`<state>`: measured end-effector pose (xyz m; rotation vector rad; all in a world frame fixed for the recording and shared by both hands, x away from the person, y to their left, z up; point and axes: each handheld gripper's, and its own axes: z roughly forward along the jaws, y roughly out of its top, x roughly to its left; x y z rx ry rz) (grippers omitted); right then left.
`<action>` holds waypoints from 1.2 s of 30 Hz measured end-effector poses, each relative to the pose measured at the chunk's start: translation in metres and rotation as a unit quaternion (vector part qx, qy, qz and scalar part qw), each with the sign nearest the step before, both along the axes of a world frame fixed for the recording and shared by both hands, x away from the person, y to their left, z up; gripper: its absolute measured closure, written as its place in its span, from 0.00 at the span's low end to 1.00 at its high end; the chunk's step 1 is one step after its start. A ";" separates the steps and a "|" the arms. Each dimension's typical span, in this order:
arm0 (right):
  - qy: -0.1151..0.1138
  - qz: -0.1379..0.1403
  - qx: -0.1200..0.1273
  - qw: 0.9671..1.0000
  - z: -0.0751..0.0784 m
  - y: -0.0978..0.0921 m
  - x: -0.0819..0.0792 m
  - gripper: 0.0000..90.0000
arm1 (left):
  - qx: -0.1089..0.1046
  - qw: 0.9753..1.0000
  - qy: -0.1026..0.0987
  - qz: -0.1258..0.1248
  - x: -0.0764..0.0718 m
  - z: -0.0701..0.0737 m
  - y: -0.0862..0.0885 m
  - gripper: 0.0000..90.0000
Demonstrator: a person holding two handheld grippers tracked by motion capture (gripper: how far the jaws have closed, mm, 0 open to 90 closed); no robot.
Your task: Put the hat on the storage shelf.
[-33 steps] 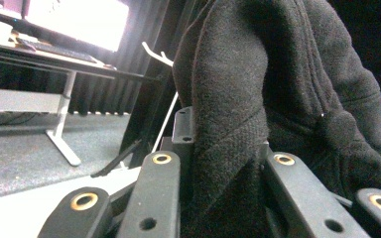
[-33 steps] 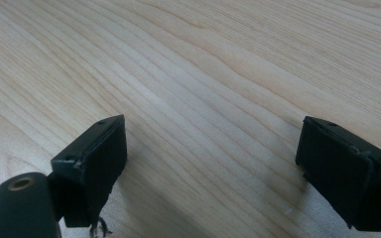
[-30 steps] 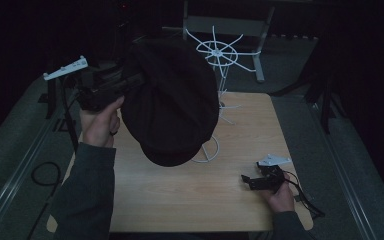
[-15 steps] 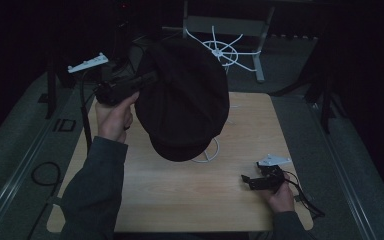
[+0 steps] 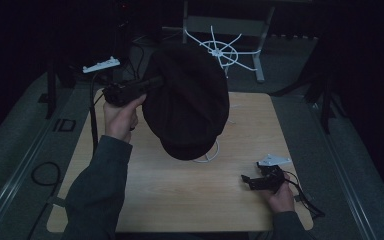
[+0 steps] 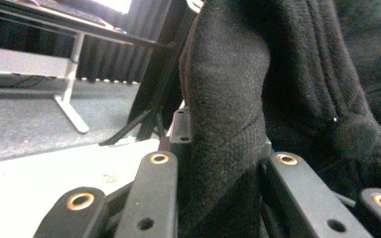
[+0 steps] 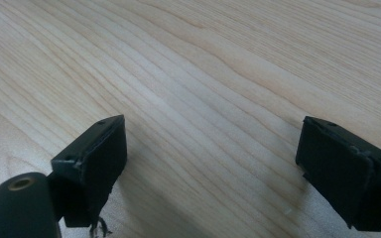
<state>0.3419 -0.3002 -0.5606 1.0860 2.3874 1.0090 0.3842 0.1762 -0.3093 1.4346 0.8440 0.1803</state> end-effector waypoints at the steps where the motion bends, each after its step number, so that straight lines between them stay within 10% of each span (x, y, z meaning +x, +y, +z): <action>1: 0.000 0.000 0.000 1.000 0.000 0.000 0.000 0.14 | 0.003 1.000 0.000 -0.001 0.000 0.000 0.000 0.83; 36: 0.000 -0.001 0.000 1.000 0.000 0.000 0.000 0.14 | 0.047 0.999 0.006 0.024 -0.005 0.001 -0.003 0.42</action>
